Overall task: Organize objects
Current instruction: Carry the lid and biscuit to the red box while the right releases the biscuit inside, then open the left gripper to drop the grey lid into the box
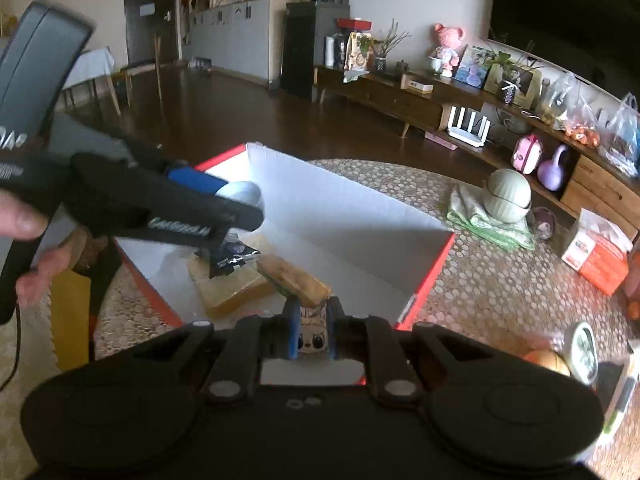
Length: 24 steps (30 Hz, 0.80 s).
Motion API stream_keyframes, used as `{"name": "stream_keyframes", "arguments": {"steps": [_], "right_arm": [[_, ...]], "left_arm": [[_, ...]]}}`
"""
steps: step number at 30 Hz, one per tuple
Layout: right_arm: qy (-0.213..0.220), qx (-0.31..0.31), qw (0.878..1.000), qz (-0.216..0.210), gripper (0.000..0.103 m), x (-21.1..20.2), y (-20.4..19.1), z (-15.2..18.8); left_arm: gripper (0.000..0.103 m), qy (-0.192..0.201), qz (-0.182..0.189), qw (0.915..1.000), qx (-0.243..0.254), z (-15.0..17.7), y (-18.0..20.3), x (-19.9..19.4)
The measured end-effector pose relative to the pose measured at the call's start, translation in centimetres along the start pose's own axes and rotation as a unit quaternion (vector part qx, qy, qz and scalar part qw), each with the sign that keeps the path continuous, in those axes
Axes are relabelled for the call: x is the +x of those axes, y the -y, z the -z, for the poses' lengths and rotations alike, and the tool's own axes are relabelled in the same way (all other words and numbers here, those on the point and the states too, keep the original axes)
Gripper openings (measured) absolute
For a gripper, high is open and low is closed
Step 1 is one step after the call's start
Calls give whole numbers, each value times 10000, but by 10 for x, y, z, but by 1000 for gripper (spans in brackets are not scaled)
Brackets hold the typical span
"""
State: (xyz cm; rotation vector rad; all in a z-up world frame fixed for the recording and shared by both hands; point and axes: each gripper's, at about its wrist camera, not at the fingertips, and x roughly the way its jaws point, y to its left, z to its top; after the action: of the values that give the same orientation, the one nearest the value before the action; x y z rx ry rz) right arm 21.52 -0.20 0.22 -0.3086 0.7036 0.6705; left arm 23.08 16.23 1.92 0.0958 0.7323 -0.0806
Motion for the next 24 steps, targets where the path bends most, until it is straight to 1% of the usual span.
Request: {"name": "stream_keyframes", "arguments": {"steps": [5, 10, 14, 17, 21, 24], "right_arm": [[-187, -235, 9995, 50, 13, 25, -6, -6], [-386, -473, 9981, 109, 12, 46, -14, -10], [-598, -662, 9959, 123, 12, 62, -20, -13], [-722, -722, 9946, 163, 12, 72, -21, -11], [-769, -735, 9943, 117, 12, 77, -23, -10], [-807, -739, 9940, 86, 13, 79, -23, -9]], "left_arm": [[38, -122, 5, 9999, -6, -10, -8, 24], [38, -287, 48, 9996, 43, -15, -8, 48], [38, -490, -31, 9987, 106, -19, -3, 70], [38, -633, 34, 9980, 66, -21, -3, 81], [38, -860, 87, 9962, 63, -23, -2, 96], [38, -1072, 39, 9941, 158, -21, 1, 107]]}}
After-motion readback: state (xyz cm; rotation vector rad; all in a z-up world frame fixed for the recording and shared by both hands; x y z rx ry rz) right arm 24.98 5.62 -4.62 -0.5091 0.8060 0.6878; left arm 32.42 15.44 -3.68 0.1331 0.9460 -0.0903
